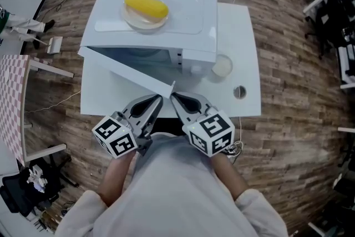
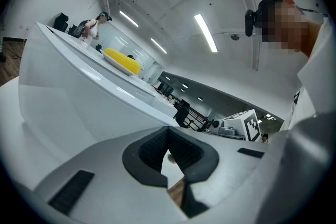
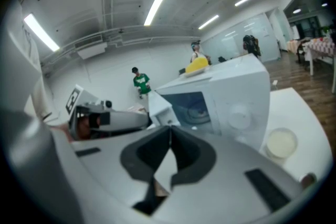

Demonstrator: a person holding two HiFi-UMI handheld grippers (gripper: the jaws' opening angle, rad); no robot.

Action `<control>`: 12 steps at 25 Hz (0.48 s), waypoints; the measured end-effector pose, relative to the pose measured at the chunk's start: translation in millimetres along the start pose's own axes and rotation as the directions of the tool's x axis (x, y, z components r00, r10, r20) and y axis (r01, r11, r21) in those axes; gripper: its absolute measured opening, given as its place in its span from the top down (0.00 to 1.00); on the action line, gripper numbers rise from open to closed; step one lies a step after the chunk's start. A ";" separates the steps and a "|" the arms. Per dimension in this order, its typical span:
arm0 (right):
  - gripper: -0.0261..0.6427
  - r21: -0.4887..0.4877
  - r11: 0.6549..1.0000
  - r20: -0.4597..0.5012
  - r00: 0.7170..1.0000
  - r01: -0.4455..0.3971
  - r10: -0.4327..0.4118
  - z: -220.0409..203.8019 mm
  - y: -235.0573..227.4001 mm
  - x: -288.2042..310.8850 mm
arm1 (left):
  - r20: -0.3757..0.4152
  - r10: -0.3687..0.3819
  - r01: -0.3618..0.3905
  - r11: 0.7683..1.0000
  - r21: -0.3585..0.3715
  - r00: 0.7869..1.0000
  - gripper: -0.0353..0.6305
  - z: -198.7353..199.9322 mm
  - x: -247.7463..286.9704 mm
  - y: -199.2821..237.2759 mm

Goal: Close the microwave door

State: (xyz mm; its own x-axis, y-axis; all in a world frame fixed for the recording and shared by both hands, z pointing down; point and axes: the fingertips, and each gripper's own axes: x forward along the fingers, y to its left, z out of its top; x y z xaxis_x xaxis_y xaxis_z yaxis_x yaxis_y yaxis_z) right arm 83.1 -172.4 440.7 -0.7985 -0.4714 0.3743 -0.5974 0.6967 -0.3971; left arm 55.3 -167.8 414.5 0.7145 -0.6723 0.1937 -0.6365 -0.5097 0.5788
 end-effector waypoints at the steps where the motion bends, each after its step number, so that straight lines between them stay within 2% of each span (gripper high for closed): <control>1: 0.93 0.003 1.000 -0.001 1.000 0.003 -0.003 -1.4 -0.7 -0.4 | -0.002 -0.002 0.002 1.000 -0.001 1.000 0.92 -0.5 0.6 0.3; 12: 0.93 0.029 0.999 0.002 0.999 0.035 -0.035 -3.3 -8.7 -5.3 | -0.008 -0.030 0.030 0.999 -0.016 1.000 0.92 4.1 7.9 3.6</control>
State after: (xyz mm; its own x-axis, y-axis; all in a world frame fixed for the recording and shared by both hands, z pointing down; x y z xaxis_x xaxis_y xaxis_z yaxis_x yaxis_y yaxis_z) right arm 92.8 -174.1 445.0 -0.7771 -0.4965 0.3868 -0.6270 0.6637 -0.4080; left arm 57.4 -177.1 414.9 0.7357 -0.6522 0.1828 -0.6102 -0.5212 0.5966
